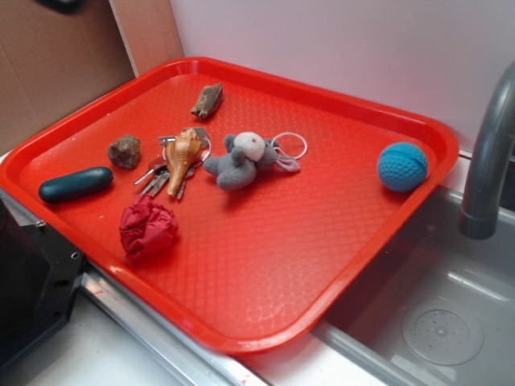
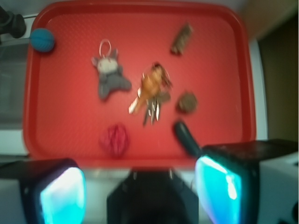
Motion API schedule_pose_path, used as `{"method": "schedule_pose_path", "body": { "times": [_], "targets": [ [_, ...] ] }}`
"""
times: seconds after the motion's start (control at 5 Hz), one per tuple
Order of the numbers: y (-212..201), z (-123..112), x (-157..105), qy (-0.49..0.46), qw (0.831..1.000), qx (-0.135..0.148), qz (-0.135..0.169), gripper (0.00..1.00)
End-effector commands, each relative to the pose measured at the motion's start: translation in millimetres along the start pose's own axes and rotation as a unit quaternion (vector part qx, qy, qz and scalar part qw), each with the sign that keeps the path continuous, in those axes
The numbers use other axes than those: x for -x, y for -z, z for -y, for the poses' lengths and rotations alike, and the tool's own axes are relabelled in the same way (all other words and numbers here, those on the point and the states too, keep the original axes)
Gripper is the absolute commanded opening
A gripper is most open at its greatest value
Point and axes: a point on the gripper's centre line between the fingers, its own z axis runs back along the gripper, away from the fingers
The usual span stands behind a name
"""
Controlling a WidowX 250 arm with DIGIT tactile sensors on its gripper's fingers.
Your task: Grab the blue ball.
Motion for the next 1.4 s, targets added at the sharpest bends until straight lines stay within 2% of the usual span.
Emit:
{"method": "schedule_pose_path", "body": {
  "times": [0.0,0.2,0.4,0.6,0.8,1.0,1.2],
  "targets": [
    [43,64,-67,0.175,0.984,0.001,0.045,1.00],
    [78,80,-94,0.286,0.956,0.009,0.060,1.00],
    [98,86,-116,0.332,0.941,0.008,0.067,1.00],
    [113,97,-132,0.365,0.928,0.045,0.057,1.00],
    [122,118,-128,0.402,0.913,0.049,0.049,1.00],
    [130,131,-102,0.443,0.895,0.047,0.039,1.00],
    [143,141,-88,0.458,0.888,0.013,0.043,1.00]
  ]
}}
